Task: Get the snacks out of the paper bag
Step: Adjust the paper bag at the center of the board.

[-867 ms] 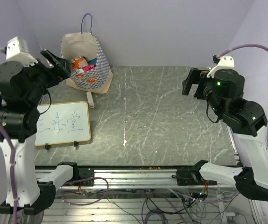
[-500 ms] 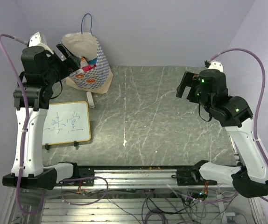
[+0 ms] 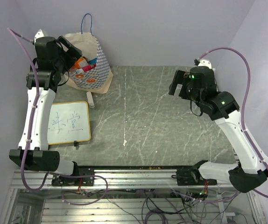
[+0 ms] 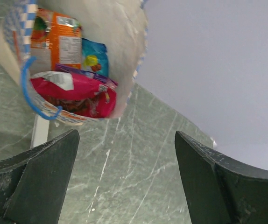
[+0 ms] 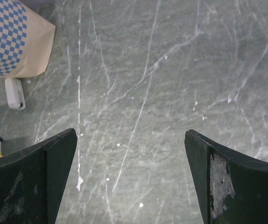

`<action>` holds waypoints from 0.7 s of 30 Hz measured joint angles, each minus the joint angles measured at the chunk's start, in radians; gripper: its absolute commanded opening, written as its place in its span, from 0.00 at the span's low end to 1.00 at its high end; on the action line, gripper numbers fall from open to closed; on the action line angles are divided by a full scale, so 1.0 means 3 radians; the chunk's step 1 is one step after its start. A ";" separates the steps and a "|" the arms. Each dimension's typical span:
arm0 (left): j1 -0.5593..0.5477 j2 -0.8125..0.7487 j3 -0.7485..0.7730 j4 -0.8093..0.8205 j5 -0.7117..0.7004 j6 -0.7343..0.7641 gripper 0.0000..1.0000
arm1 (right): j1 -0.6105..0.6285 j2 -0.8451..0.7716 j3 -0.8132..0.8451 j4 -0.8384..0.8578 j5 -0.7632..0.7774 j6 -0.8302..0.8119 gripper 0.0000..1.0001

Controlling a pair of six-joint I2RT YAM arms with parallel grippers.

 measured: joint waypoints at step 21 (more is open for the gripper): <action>0.0416 0.0435 -0.0153 -0.0041 -0.0718 -0.1319 0.44 | 0.0178 0.0432 -0.0006 0.0591 0.0698 -0.0768 1.00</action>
